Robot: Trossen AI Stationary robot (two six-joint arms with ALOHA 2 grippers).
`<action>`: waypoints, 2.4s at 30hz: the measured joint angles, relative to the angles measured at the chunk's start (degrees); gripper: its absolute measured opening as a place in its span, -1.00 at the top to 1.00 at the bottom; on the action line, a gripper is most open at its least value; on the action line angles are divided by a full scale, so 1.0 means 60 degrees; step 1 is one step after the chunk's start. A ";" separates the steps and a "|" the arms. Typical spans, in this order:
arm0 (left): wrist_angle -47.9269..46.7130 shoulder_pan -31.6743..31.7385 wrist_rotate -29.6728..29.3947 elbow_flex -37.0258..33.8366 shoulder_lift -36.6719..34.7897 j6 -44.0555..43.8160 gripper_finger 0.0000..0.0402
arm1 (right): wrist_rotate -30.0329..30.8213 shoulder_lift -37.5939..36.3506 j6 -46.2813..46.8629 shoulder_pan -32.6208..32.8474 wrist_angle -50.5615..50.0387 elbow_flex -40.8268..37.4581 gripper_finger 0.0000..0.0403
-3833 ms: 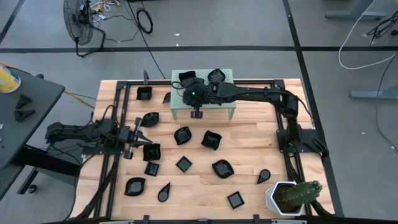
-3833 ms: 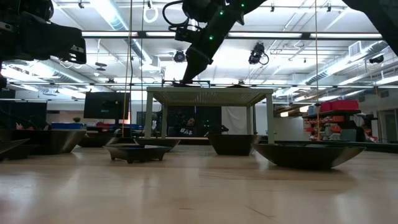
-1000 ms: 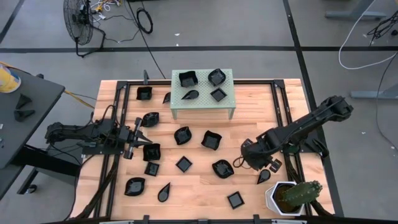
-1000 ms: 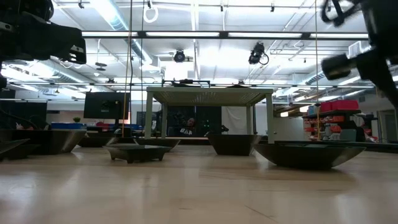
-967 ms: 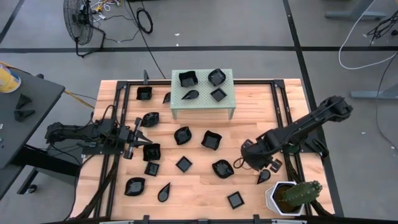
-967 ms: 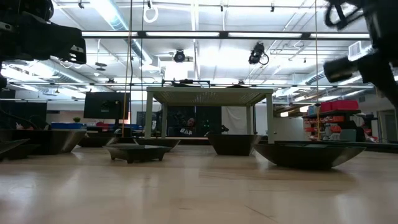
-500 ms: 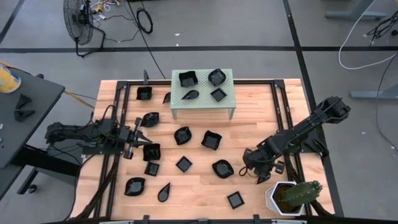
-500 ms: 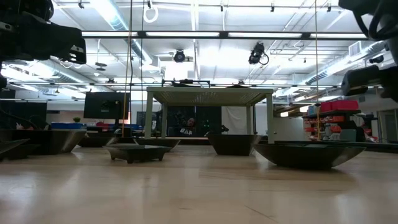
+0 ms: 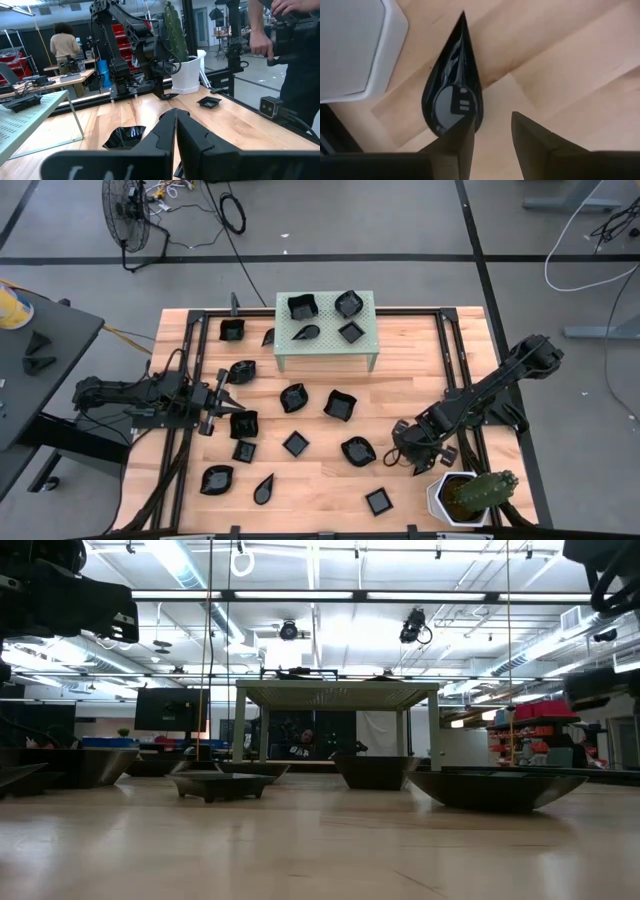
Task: Pick & Place Mini shaped plates
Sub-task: Stack the drop shaped plate on top of the drop shaped plate on the shelf
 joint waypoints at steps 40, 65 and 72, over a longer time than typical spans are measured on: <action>0.0000 0.0000 0.0000 0.0004 0.0000 0.0000 0.88 | -0.0925 0.0000 0.2449 0.0279 0.0611 -0.0094 0.34; -0.0004 0.0000 0.0000 0.0004 0.0000 0.0000 0.88 | -0.0076 0.0004 0.2798 0.0280 0.0571 -0.0447 0.34; -0.0003 0.0002 0.0000 0.0003 0.0000 0.0000 0.88 | -0.0197 0.0004 0.2750 0.0280 0.0592 -0.0451 0.35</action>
